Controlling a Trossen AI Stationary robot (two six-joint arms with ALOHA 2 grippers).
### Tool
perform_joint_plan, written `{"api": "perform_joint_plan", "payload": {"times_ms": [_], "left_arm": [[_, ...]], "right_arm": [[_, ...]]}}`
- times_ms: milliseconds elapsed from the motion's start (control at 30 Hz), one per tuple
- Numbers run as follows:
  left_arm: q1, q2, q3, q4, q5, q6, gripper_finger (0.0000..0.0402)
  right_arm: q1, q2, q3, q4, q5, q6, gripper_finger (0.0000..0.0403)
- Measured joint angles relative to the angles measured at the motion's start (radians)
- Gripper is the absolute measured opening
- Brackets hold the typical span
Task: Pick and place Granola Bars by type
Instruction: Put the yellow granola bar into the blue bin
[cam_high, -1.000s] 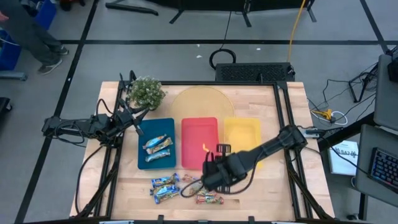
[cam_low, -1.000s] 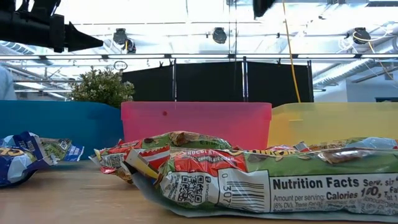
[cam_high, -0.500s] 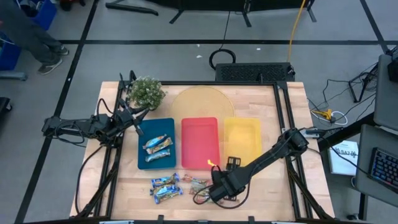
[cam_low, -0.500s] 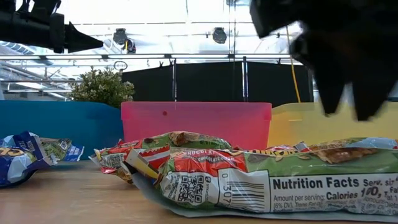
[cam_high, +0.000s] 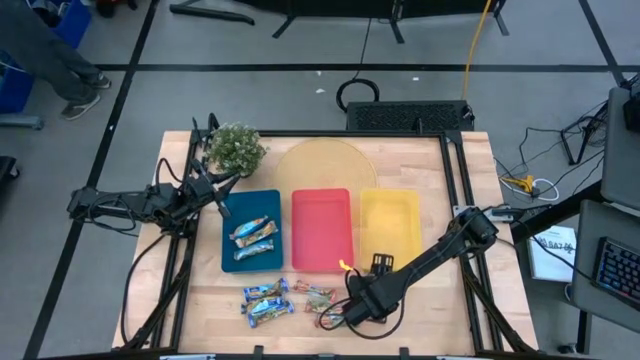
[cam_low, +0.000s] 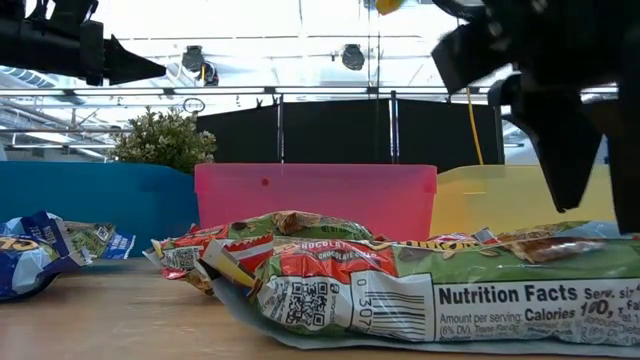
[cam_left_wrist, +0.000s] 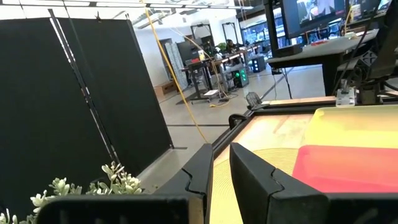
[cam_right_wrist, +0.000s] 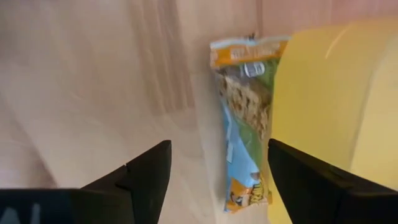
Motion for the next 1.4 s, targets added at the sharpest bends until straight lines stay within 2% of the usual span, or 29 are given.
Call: {"api": "perform_joint_plan", "payload": {"times_ms": [333,467,667,900,1200,1400], "left_arm": [[0.0,0.0,0.0,0.002,0.0,0.002,0.0063],[0.0,0.0,0.0,0.009,0.001,0.019,0.0063],[0.0,0.0,0.0,0.009,0.052,0.026,0.0063],[0.0,0.0,0.0,0.007,0.088,0.016,0.0063],[0.0,0.0,0.0,0.002,0.089,0.002,0.0063],[0.0,0.0,0.0,0.002,0.092,0.002,0.0063]], "right_arm": [[-0.007,0.0,-0.077,0.019,0.002,0.045,0.0254],[-0.007,-0.001,-0.109,0.077,-0.01,0.022,0.0254],[-0.018,-0.005,-0.124,0.202,-0.122,-0.061,0.0253],[-0.011,-0.003,-0.123,0.303,-0.29,-0.056,0.0253],[-0.005,-0.003,-0.124,0.324,-0.244,-0.058,0.0253],[-0.013,-0.008,-0.197,0.408,-0.243,-0.022,0.0253]]}}
